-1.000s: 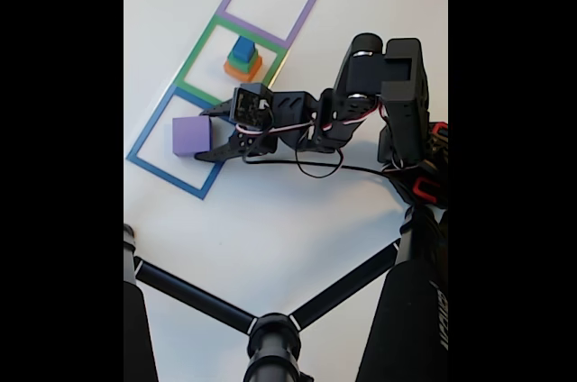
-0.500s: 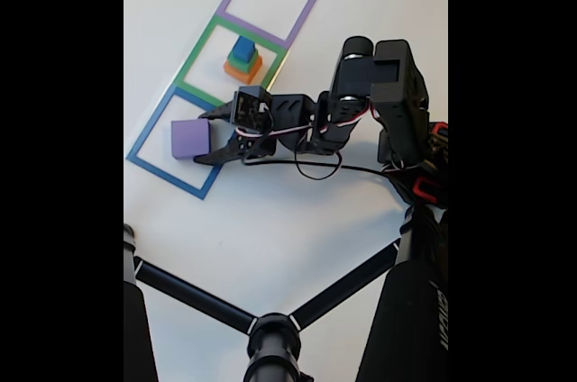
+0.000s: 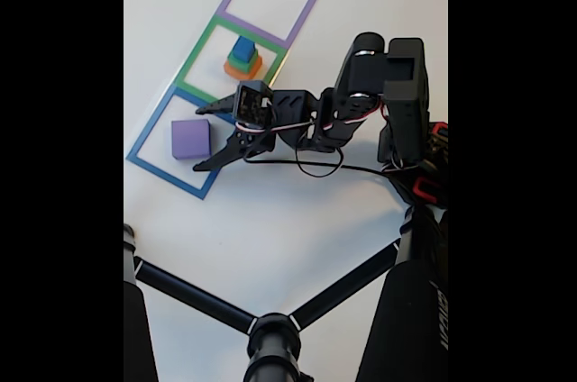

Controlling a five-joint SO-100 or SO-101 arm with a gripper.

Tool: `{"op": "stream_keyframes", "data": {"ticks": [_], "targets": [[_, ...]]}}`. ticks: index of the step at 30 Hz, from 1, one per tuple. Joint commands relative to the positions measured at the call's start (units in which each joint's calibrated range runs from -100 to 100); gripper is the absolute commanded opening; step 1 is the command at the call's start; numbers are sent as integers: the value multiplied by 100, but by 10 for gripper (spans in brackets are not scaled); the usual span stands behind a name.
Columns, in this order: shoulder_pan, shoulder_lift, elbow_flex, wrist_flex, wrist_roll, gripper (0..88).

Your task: Tower of hanoi

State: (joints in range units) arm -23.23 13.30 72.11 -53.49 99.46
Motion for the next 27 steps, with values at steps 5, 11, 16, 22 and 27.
{"op": "stream_keyframes", "data": {"ticks": [5,11,16,22,27], "targets": [[185,-3288,98,3187,54,178],[501,-5274,107,5745,54,43],[1029,-6114,-20,7065,54,2],[1518,-6509,-838,8588,54,2],[1652,-6743,-1893,10094,54,1]]}}
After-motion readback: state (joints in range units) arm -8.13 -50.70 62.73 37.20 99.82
